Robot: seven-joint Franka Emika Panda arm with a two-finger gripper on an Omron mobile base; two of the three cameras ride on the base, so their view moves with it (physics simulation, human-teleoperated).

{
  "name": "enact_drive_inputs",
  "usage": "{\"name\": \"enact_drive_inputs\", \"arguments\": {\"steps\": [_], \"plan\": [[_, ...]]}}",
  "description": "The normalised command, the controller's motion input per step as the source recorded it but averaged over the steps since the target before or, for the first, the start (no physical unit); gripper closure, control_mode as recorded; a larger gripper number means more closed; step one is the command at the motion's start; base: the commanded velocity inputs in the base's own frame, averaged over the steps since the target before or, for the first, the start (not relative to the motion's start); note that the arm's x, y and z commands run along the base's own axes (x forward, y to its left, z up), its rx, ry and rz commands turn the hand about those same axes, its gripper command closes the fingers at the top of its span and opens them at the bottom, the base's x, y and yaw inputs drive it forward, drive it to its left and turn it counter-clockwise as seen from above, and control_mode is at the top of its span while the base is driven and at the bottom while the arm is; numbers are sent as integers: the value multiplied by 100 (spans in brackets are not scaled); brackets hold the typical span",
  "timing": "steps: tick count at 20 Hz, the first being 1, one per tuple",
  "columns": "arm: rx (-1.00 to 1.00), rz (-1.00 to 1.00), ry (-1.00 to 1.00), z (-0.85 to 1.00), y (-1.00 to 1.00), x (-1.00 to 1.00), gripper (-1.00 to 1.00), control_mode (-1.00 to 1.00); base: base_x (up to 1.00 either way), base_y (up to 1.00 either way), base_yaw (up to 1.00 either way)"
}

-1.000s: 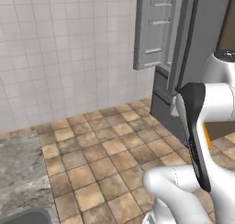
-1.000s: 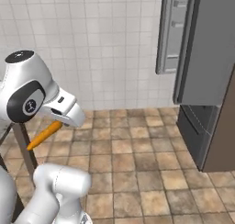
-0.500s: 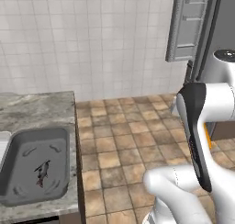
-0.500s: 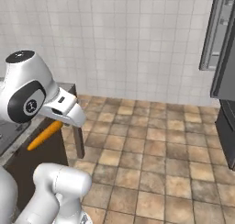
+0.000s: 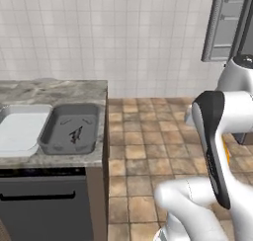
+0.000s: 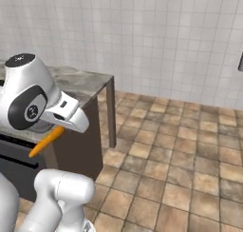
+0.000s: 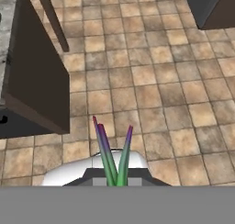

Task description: Place one carrot and one fish in each tupperware on the nearby counter, to pack two identical lunches.

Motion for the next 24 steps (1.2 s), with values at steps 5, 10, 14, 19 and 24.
{"name": "enact_drive_inputs", "arguments": {"steps": [5, 10, 14, 19, 24], "plan": [[0, 0, 0, 0, 0, 0, 100, 100, 10, 81, 2], [0, 0, 0, 0, 0, 0, 100, 100, 31, 99, 0], [0, 0, 0, 0, 0, 0, 100, 100, 36, 100, 0], [0, 0, 0, 0, 0, 0, 100, 100, 46, 97, 0], [0, 0, 0, 0, 0, 0, 100, 100, 46, 15, 0]]}}
